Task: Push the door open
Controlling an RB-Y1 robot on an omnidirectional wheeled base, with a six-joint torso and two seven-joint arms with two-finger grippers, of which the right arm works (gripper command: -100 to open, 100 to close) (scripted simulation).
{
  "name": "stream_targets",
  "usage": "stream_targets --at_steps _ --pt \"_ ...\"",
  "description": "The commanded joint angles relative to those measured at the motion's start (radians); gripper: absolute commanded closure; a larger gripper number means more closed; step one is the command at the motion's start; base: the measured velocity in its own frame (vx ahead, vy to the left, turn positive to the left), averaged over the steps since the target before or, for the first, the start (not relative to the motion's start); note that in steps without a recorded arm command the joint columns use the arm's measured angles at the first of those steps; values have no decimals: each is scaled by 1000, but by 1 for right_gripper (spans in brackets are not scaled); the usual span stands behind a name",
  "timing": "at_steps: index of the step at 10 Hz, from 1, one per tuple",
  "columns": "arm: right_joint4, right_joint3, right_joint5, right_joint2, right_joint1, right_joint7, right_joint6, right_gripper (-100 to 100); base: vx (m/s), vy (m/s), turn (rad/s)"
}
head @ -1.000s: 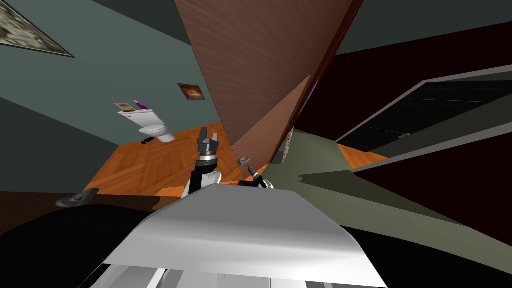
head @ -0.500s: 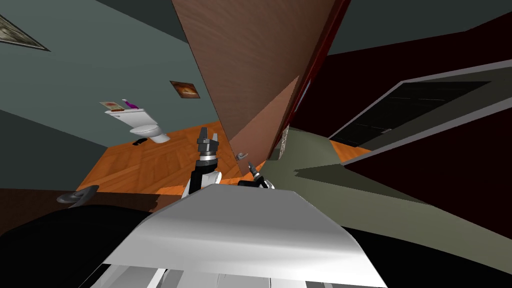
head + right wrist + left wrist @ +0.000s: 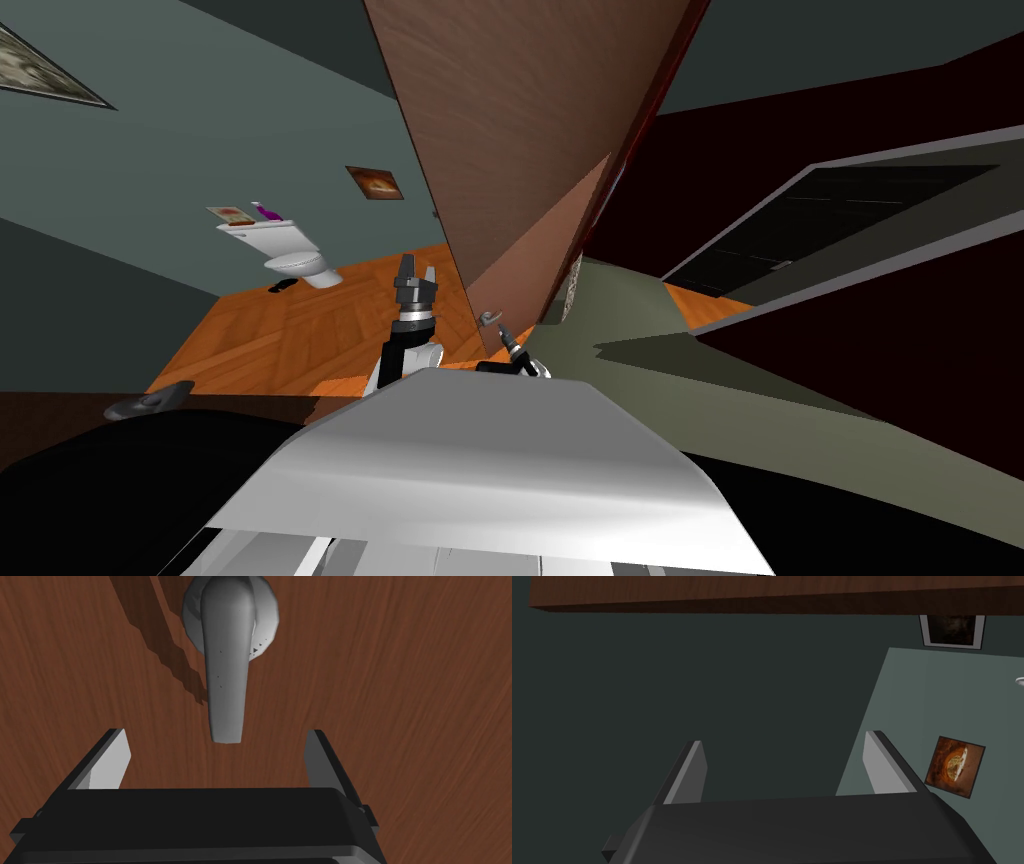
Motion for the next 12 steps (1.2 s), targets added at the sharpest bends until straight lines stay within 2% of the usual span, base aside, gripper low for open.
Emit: stream_targets --at_steps 1,2,3,4,5,10,11,12 --pt "1 -5 0 7 -2 4 2 -100 160 157 32" --pt "2 -7 -1 11 -3 4 2 -100 177 152 19" --pt "4 -11 -1 27 -6 6 2 -100 169 136 20" --pt "5 -9 -1 21 -5 6 1 -100 67 58 4" --pt "5 -9 -1 21 -5 6 1 100 -10 -6 -6" --pt "5 -9 -1 21 -5 6 1 100 -13 -12 2" --pt "7 -28 -6 10 -10 10 1 100 57 92 -15" --pt "8 -34 -8 7 -10 11 1 100 85 158 -30"
